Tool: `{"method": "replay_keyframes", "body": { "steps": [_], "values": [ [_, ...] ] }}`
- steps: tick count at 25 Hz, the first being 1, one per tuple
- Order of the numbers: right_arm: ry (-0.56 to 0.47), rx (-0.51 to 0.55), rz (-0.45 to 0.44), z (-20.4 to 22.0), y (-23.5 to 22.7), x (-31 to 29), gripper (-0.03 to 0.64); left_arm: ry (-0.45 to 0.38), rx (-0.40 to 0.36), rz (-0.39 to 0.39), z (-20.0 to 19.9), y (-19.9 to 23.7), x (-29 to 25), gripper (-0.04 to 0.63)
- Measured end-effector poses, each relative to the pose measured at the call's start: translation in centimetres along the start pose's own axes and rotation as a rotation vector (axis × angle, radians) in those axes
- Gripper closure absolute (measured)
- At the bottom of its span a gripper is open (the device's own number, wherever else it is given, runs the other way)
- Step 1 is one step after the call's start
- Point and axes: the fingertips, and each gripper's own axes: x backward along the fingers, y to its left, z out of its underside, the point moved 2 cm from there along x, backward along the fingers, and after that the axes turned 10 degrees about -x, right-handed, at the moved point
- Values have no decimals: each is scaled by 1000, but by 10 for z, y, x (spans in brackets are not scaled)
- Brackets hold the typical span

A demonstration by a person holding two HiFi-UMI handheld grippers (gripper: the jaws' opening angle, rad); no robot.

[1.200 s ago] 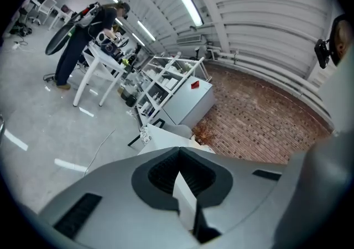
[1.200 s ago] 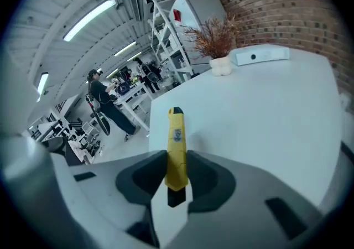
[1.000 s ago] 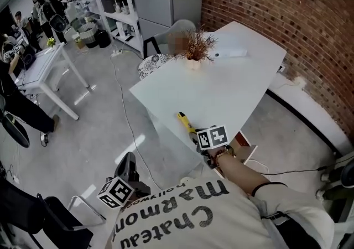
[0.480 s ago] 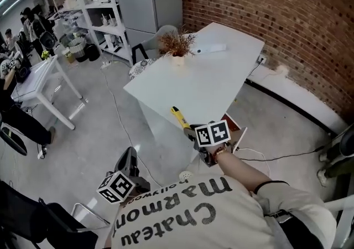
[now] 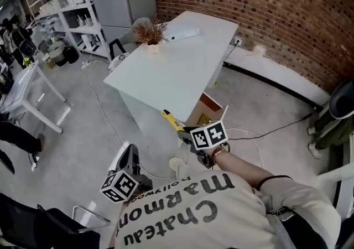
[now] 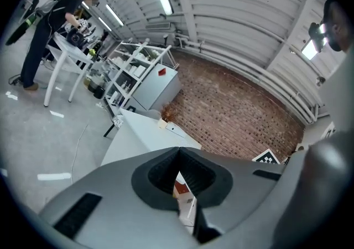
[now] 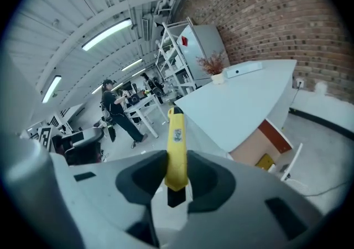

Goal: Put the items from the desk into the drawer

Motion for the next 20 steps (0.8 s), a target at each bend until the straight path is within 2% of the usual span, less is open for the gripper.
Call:
{"method": "replay_keyframes", "body": {
  "steps": [5,9,14,20],
  "values": [
    [-2,-26,31,25,-11,15,497,51,19,31,26,-6,-3,594],
    [-26,-123,97,41,-56,48,497,128,19,112,51,-43,-30,594],
    [-91,-252,151,40,-110,72,497,185,-29,196,63,-78,-67,594],
    [-152,-315,199,11,-172,95,497,204,-46,218,64,-105,-124,594]
  ]
}}
